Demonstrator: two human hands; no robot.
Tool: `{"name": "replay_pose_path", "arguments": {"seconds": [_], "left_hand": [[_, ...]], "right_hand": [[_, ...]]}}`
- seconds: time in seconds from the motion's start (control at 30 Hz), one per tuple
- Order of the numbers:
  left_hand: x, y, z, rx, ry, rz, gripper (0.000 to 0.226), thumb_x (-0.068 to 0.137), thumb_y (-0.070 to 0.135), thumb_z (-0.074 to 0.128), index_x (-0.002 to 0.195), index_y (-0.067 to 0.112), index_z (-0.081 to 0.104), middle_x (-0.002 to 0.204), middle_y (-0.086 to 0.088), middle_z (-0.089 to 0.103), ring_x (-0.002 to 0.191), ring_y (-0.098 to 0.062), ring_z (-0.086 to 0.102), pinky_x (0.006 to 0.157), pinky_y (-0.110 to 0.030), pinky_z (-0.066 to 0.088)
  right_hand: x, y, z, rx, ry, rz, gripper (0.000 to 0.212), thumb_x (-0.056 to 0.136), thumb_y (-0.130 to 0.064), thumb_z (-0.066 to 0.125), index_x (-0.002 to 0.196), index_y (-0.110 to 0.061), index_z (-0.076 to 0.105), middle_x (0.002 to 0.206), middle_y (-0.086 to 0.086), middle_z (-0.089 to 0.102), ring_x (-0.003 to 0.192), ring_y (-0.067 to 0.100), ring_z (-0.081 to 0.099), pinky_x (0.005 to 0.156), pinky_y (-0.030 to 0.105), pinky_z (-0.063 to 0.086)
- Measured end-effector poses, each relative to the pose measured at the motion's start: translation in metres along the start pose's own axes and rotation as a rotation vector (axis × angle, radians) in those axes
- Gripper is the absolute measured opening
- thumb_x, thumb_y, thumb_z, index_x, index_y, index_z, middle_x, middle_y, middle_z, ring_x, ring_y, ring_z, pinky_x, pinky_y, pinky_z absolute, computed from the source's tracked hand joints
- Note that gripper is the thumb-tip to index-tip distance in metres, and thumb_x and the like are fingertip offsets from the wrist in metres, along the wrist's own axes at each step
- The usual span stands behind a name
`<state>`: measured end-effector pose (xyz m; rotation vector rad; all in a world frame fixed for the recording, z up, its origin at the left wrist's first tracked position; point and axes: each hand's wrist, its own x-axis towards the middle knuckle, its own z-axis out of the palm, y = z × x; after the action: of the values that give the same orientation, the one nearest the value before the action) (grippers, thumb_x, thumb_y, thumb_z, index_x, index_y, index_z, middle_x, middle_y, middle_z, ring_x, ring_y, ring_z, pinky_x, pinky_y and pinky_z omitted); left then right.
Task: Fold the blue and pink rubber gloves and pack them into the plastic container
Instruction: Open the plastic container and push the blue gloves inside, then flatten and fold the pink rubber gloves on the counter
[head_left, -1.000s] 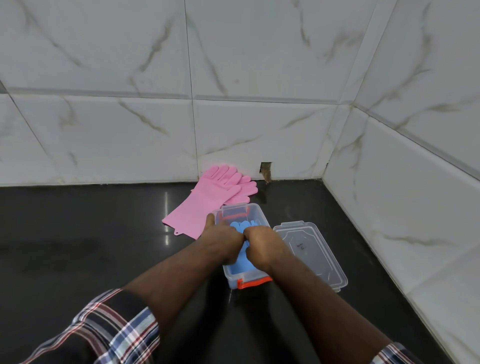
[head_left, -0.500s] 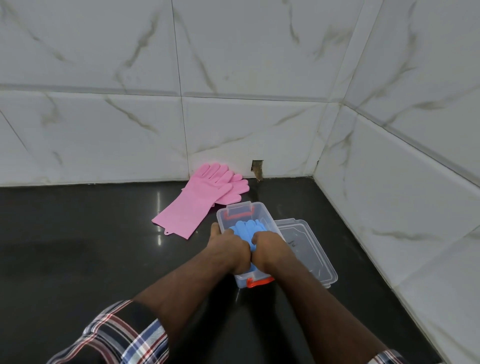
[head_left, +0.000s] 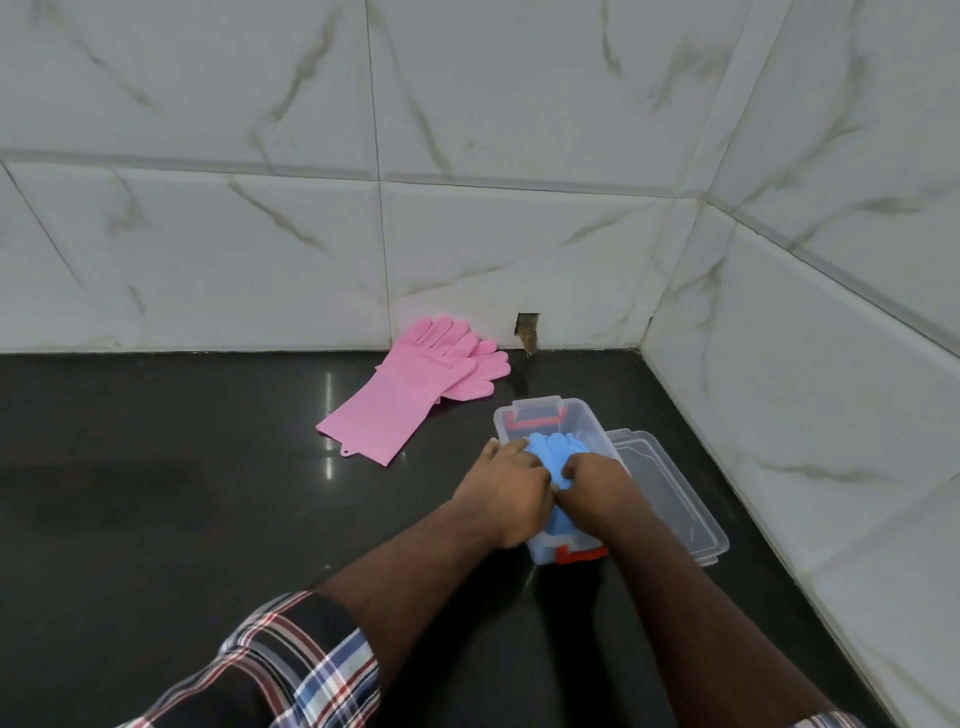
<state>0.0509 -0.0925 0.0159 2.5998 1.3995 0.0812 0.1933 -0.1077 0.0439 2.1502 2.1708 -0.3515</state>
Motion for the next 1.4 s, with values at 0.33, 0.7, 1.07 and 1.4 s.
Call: {"name": "replay_pose_path", "arguments": {"seconds": [0.33,0.7,1.07,1.4], "left_hand": [[-0.025,-0.042,0.002,-0.268,0.254,-0.097,0.043,0.097,0.028,0.050,0.139,0.021,0.053,0.144,0.001,0.051,0.131,-0.019,0.047,0.112,-0.035,0.038],[-0.067,-0.139,0.017,-0.165,0.092,-0.486,0.033,0.092,0.031,0.052,0.119,0.016,0.063,0.128,-0.004,0.058,0.116,-0.027,0.055,0.092,-0.042,0.051],[-0.039,-0.168,0.014,-0.049,0.109,-0.517,0.041,0.093,0.045,0.053,0.125,0.020,0.059,0.123,-0.003,0.060,0.116,-0.026,0.051,0.094,-0.040,0.046],[0.021,-0.187,0.009,-0.368,0.105,-0.471,0.047,0.095,0.032,0.053,0.140,0.021,0.050,0.141,-0.004,0.052,0.127,-0.028,0.048,0.104,-0.043,0.043]], "right_hand": [[0.015,-0.001,-0.015,0.347,0.323,0.146,0.017,0.093,-0.023,0.052,0.086,-0.018,0.067,0.080,0.002,0.068,0.076,0.019,0.063,0.065,0.029,0.044],[0.040,-0.136,0.038,0.677,0.018,0.020,0.008,0.083,-0.027,0.067,0.086,-0.021,0.072,0.088,-0.008,0.072,0.086,0.013,0.067,0.082,0.028,0.053],[0.085,-0.139,0.052,0.943,-0.032,0.183,0.009,0.080,-0.024,0.071,0.089,-0.023,0.068,0.076,0.000,0.073,0.062,0.015,0.068,0.059,0.031,0.057],[0.167,-0.131,0.032,1.446,0.056,0.381,0.029,0.090,-0.008,0.065,0.118,-0.011,0.061,0.095,0.008,0.069,0.094,0.026,0.070,0.084,0.040,0.060]]}}
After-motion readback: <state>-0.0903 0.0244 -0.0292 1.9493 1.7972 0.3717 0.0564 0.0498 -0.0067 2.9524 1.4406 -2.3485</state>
